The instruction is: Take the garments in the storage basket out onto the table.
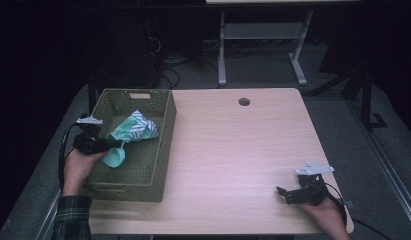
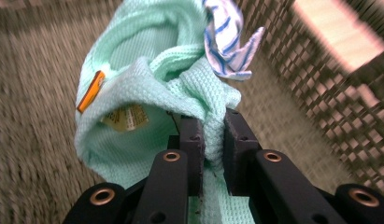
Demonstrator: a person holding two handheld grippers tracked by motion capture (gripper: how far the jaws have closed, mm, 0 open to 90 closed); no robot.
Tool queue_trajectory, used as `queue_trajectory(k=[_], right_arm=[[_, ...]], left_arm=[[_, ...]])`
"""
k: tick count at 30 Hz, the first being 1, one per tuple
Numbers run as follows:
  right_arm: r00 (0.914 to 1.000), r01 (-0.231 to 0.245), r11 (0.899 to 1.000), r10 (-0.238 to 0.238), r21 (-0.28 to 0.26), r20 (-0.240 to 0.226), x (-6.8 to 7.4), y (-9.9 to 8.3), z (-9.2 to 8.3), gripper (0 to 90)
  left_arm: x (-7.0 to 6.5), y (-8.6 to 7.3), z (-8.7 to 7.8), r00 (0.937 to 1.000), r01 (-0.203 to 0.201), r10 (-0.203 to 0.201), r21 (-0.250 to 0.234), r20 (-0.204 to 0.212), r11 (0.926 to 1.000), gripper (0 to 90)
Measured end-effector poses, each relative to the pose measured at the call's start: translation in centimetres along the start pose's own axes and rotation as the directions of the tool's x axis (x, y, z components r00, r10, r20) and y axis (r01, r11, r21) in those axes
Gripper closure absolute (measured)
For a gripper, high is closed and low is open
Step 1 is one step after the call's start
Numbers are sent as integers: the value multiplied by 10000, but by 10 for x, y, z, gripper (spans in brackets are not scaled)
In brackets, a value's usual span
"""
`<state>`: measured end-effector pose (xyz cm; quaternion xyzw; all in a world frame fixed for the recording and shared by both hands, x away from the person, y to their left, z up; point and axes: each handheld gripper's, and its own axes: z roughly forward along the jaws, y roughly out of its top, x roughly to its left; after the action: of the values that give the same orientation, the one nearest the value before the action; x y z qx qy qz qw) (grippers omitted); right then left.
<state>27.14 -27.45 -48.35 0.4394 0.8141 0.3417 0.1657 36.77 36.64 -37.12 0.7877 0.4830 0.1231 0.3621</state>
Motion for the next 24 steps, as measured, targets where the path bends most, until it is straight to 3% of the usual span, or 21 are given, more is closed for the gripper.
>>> queue_trajectory(k=[4, 11, 14, 18, 24], right_arm=[[10000, 1, 10000, -1, -3, 4, 0, 0, 0, 6], [10000, 0, 10000, 0, 0, 4, 0, 0, 0, 6], [10000, -1, 10000, 1, 1, 2, 0, 0, 0, 6], [10000, 5, 10000, -5, -4, 2, 0, 0, 0, 6], [10000, -5, 10000, 5, -2, 7, 0, 0, 0, 6]], left_arm=[[-3, 4, -15, 9994, 163, -129, -1105, 316, 9937, 797], [-12, 13, -36, 9985, 2, 138, -2530, 534, 9675, 798], [-18, 17, -42, 9979, -109, 291, -2903, 582, 9569, 799], [-24, 22, -47, 9961, -209, 471, -3177, 749, 9479, 799], [-34, 30, -52, 9922, -281, 675, -3394, 1047, 9402, 799]])
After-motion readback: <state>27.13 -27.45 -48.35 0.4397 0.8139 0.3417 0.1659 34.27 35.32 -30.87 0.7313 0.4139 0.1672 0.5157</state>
